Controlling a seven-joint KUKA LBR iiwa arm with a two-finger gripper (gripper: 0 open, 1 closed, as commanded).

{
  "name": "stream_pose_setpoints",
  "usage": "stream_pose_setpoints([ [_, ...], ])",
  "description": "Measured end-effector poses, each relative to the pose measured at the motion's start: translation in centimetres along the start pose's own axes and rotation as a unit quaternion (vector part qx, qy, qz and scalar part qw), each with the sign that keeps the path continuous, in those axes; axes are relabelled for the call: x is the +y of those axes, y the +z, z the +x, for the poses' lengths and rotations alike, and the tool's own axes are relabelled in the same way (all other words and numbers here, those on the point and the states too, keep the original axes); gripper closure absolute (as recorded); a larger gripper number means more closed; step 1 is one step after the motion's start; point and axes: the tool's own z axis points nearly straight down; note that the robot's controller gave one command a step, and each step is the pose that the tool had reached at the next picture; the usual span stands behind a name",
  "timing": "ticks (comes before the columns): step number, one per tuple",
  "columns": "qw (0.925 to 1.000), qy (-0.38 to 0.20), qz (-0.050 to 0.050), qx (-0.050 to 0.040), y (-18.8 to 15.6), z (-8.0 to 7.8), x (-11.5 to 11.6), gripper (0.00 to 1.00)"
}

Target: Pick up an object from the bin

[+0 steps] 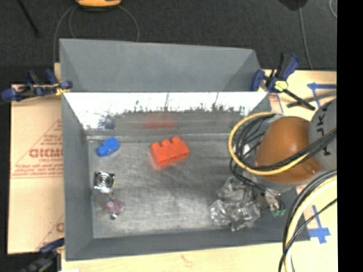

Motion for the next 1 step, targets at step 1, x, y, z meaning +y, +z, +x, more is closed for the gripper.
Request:
stream_pose_setpoints([
  [1,0.9919,-0.126,0.007,-0.0129,-15.94,-1.27,-3.42,1.0],
])
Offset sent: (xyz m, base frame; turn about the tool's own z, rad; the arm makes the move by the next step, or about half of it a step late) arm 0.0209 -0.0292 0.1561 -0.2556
